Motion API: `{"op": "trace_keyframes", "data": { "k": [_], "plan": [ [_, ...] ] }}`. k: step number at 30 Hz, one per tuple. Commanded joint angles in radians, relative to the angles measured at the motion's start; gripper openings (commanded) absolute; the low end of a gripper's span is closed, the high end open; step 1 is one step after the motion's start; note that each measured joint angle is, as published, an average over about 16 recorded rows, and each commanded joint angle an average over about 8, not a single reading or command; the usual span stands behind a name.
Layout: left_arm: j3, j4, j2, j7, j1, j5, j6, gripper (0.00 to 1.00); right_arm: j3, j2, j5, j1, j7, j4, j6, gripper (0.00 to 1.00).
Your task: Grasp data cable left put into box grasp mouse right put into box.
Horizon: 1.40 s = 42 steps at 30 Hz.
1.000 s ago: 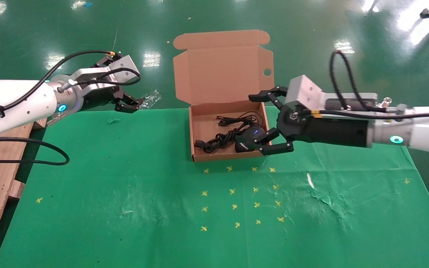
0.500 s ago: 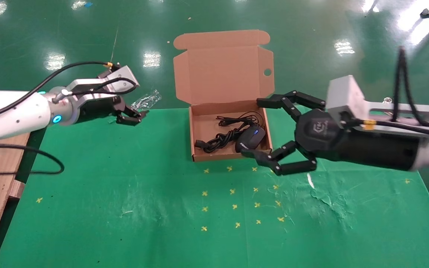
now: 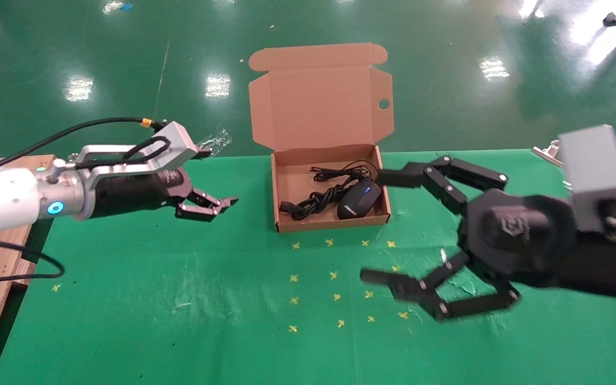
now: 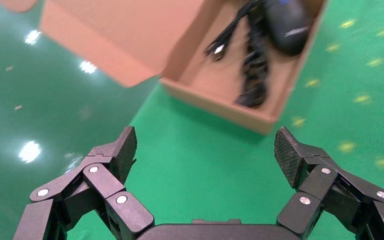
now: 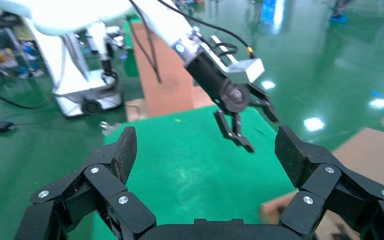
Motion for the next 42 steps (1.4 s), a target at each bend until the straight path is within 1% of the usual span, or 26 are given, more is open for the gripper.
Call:
{"op": "trace_keyframes", "data": {
  "k": [1, 7, 33, 38, 42],
  "plan": [
    [-0.010, -0.009, -0.015, 0.011, 0.013, -0.050, 0.023, 1.00, 0.012, 0.022, 0.033, -0.022, 0.020, 0.032, -0.011, 1.00],
    [-0.040, -0.034, -0.059, 0.043, 0.051, -0.201, 0.091, 1.00, 0.027, 0.051, 0.078, -0.053, 0.048, 0.075, -0.027, 1.00],
    [-0.170, -0.146, -0.250, 0.185, 0.215, -0.857, 0.386, 1.00, 0.025, 0.053, 0.080, -0.052, 0.047, 0.075, -0.027, 1.00],
    [-0.190, -0.163, -0.279, 0.206, 0.240, -0.958, 0.431, 1.00, 0.025, 0.053, 0.081, -0.053, 0.047, 0.076, -0.027, 1.00],
    [-0.197, -0.169, -0.290, 0.212, 0.249, -0.997, 0.447, 1.00, 0.026, 0.054, 0.082, -0.054, 0.047, 0.077, -0.027, 1.00]
  ]
}}
